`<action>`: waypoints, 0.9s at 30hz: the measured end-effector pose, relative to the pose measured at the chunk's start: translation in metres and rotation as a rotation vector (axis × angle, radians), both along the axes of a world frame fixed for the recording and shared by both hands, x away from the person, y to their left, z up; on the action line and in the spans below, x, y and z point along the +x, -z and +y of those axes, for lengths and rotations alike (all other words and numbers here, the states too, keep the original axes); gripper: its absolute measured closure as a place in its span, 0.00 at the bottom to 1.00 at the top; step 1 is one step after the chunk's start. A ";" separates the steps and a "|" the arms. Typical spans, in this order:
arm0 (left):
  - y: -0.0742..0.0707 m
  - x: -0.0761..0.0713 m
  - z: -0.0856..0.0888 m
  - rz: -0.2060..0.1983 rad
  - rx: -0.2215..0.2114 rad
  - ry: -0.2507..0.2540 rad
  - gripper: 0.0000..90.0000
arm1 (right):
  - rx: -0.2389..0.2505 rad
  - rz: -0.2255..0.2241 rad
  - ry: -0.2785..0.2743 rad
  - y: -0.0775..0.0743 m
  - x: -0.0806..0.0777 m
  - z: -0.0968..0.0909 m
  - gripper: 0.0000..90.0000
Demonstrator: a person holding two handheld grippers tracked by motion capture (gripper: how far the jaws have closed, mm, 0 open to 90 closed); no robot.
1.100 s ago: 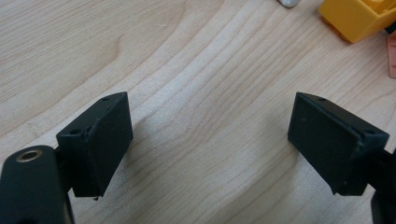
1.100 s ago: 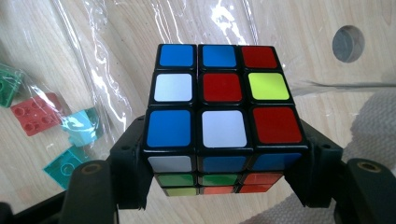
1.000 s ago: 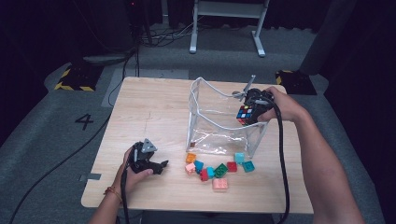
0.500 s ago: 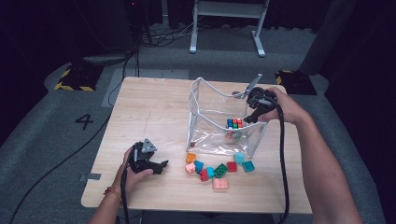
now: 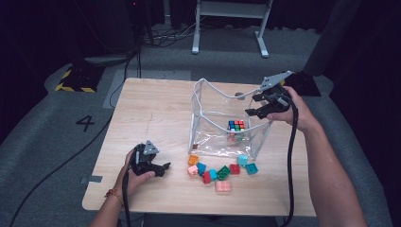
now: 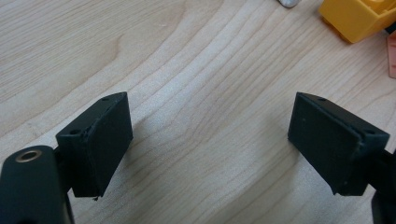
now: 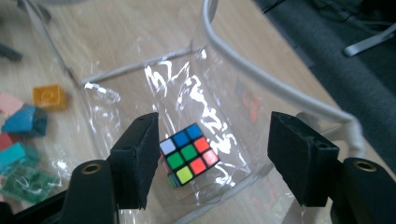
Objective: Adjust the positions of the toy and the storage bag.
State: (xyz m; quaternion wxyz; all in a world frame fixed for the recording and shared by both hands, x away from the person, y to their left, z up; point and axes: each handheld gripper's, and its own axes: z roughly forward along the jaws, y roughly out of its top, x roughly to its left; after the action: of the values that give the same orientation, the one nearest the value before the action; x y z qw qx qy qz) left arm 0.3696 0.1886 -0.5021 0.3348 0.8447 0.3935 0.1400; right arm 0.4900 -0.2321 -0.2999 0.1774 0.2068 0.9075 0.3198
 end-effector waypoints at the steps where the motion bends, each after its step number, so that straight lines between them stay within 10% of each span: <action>1: 0.000 0.000 0.000 0.000 0.000 0.000 0.15 | 0.000 0.000 0.000 0.000 0.000 0.000 0.39; 9: 0.000 0.000 0.000 0.000 0.000 0.000 0.15 | 0.211 -0.106 0.065 -0.022 -0.028 -0.026 0.36; 27: 0.000 0.000 0.000 -0.001 0.001 0.000 0.15 | 0.358 -0.278 0.197 -0.028 -0.090 -0.097 0.32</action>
State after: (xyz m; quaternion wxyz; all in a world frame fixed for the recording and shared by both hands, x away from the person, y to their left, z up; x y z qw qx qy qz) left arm 0.3696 0.1886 -0.5021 0.3346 0.8448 0.3933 0.1404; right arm 0.3998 -0.3292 -0.2719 0.2914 0.2764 0.7786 0.4821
